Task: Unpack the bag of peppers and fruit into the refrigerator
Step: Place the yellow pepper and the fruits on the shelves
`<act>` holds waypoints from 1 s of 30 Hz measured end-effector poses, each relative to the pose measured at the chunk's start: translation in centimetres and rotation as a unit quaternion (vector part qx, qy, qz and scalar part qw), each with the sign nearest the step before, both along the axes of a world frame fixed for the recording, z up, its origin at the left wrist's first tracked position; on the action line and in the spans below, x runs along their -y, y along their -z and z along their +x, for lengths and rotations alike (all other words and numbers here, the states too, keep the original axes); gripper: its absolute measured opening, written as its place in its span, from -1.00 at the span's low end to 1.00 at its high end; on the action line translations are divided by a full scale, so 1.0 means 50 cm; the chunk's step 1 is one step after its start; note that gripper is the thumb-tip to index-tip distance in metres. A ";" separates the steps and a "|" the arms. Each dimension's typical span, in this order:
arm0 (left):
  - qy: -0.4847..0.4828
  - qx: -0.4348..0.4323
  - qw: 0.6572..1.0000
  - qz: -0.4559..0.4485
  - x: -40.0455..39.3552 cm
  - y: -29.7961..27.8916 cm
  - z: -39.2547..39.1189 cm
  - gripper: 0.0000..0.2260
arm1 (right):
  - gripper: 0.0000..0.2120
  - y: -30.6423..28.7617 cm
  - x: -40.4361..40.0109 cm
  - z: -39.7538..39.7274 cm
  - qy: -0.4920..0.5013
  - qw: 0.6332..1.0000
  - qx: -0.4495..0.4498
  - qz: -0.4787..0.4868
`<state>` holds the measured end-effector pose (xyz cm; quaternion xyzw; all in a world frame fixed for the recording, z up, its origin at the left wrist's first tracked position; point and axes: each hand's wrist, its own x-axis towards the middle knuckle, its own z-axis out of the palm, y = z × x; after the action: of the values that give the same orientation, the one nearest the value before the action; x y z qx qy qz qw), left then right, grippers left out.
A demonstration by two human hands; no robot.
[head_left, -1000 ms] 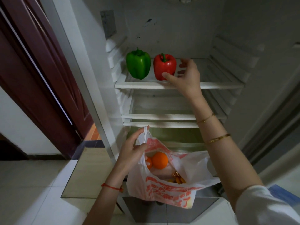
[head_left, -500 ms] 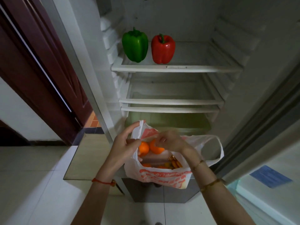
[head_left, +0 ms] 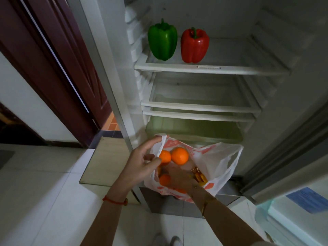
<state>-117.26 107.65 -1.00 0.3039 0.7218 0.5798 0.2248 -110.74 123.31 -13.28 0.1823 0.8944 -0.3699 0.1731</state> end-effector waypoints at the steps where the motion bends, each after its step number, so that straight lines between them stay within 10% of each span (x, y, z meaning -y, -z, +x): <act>1: -0.002 0.003 1.000 0.001 0.000 -0.002 0.000 -0.45 | -0.40 0.017 0.000 -0.001 0.013 1.000 0.002 -0.012; 14: -0.006 -0.006 1.000 -0.021 -0.012 0.002 -0.009 -0.48 | -0.65 0.081 -0.009 0.004 0.028 0.998 -0.017 -0.048; 19: -0.030 -0.004 1.000 -0.001 -0.018 -0.003 -0.019 -0.54 | -0.42 0.019 -0.036 0.001 0.038 0.994 -0.069 -0.080; 30: -0.101 -0.032 0.994 -0.006 -0.043 -0.003 -0.054 -0.53 | -0.31 -0.235 -0.142 -0.035 0.180 0.896 -0.388 -0.119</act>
<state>-119.94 109.78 -0.86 0.2467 0.7594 0.5847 0.1436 -112.47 130.40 -1.51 0.1601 0.7922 -0.5393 -0.2364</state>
